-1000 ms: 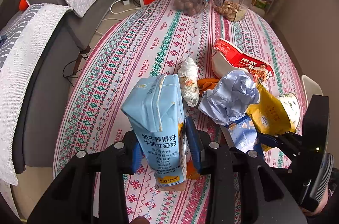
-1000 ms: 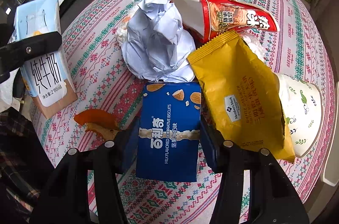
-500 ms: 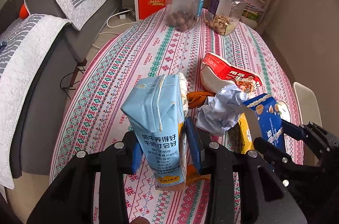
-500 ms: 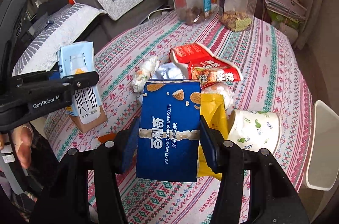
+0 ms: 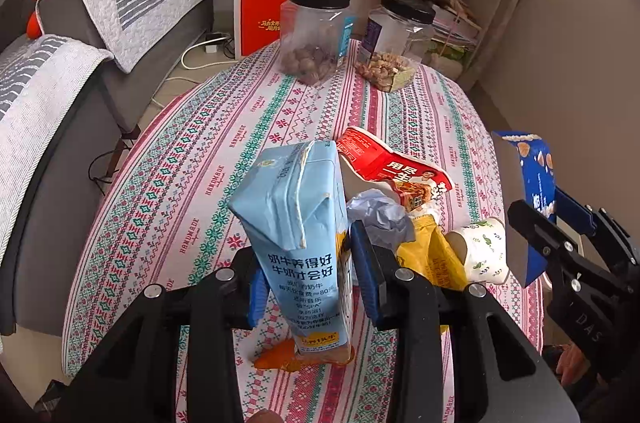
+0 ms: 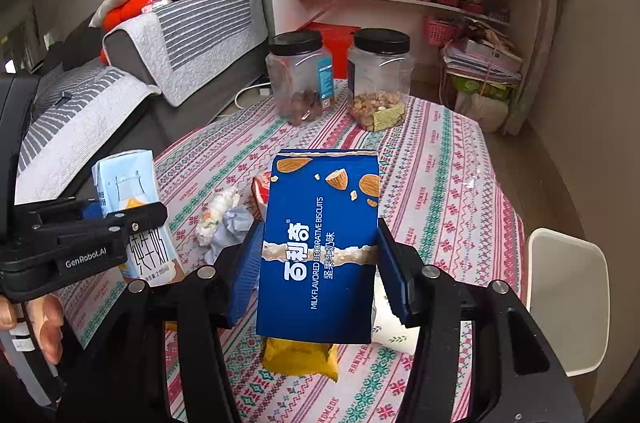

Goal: Collect trash
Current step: 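Carry the milk carton and biscuit box to the bin and release both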

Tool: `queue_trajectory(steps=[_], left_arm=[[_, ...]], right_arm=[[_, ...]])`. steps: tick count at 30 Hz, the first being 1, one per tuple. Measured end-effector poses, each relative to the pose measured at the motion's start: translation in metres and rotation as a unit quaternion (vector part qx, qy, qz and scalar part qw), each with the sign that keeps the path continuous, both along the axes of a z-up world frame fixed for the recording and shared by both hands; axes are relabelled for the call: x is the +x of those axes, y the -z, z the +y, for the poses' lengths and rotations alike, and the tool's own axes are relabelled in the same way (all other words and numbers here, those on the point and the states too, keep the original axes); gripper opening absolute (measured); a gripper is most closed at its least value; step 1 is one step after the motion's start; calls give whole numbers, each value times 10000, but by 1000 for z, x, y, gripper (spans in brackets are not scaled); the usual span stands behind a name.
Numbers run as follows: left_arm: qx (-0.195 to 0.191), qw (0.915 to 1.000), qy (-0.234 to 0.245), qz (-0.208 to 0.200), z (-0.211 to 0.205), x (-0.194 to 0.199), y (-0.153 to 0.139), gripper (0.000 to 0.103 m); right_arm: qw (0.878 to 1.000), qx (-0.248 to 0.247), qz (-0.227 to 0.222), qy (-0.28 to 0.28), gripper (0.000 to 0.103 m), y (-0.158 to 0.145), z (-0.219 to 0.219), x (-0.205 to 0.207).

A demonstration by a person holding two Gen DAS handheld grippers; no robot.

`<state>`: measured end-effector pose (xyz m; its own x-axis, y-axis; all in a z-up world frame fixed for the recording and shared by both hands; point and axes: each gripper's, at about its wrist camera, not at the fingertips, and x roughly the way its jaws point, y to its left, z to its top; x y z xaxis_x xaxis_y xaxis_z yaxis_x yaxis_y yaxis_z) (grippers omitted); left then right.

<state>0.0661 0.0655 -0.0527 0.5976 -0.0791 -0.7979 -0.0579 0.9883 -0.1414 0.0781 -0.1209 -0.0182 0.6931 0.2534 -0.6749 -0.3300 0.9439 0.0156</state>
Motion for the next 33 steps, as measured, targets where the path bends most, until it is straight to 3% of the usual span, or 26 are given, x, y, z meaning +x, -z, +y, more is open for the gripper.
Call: queue_trajectory(steps=[9, 12, 24, 25, 27, 28, 29, 33], left_arm=[[406, 9973, 535, -282, -57, 5, -20, 37], [358, 9970, 637, -257, -74, 13, -21, 37], [229, 9897, 1366, -372, -170, 36, -42, 37], [219, 9886, 1439, -384, -180, 38, -44, 37], [175, 9864, 1589, -389, -201, 43, -47, 37], [140, 9853, 1662, -383, -212, 45, -48, 37], [100, 9841, 1734, -378, -222, 47, -49, 37], [-59, 9796, 1977, -347, -261, 52, -50, 37]], right_arm=[[9969, -93, -440, 640, 51, -25, -55, 13], [9936, -91, -539, 988, 51, -34, -83, 17], [9648, -234, -652, 2536, 52, -53, -202, 12], [9611, -232, -645, 2675, 54, -54, -212, 10], [9495, -240, -697, 3048, 73, -54, -231, 3], [9428, -205, -764, 3240, 88, -55, -241, -3], [9371, -127, -827, 3389, 95, -56, -250, -9], [9228, 226, -734, 3776, 96, -54, -288, -30]])
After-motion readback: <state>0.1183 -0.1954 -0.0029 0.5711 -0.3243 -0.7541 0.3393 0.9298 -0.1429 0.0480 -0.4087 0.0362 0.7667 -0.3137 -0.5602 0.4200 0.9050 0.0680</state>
